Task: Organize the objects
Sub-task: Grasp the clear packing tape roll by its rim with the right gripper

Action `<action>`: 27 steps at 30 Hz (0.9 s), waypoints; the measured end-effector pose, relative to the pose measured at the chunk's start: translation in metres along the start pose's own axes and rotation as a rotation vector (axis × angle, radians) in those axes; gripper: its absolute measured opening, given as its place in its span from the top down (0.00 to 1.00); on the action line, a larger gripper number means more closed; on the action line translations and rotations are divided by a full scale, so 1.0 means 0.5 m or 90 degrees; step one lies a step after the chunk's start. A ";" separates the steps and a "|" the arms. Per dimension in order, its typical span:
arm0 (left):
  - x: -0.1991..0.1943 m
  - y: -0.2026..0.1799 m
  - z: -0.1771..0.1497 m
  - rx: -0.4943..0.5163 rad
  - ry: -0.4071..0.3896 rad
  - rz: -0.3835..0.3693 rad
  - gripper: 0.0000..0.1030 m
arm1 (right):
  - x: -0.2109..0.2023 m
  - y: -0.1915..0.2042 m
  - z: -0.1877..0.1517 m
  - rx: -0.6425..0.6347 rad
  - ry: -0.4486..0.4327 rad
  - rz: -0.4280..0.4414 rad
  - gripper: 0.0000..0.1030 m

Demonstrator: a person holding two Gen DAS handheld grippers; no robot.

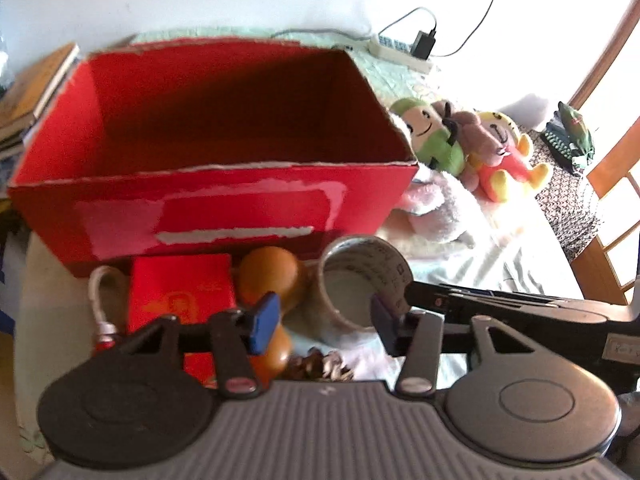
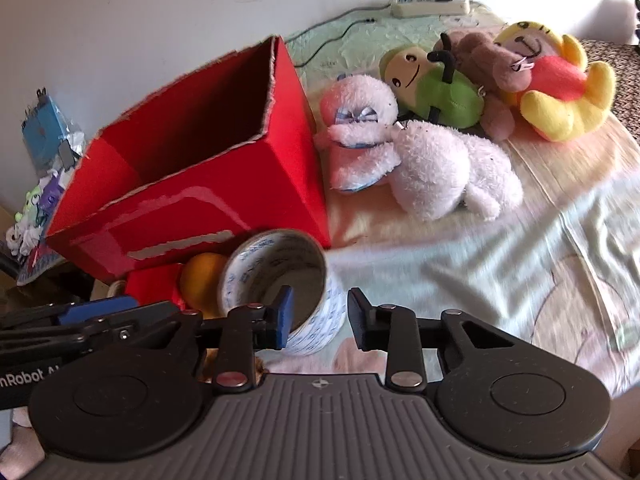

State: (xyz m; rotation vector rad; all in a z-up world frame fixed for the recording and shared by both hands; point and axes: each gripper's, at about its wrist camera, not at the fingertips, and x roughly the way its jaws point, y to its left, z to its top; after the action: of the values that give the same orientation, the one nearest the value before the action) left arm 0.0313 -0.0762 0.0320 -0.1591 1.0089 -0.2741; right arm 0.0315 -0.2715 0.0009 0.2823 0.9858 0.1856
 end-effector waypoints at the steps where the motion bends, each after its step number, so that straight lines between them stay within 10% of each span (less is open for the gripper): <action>1: 0.014 -0.003 0.003 -0.005 0.011 -0.003 0.52 | 0.006 -0.004 0.006 -0.004 0.006 0.005 0.75; 27: 0.110 -0.031 0.025 -0.054 0.107 0.036 0.89 | 0.076 -0.056 0.082 -0.082 0.118 0.084 0.88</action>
State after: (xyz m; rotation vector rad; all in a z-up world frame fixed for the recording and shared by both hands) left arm 0.0675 -0.1073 -0.0022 -0.1865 1.1913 -0.1957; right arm 0.0871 -0.2935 -0.0166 0.2152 1.1349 0.3998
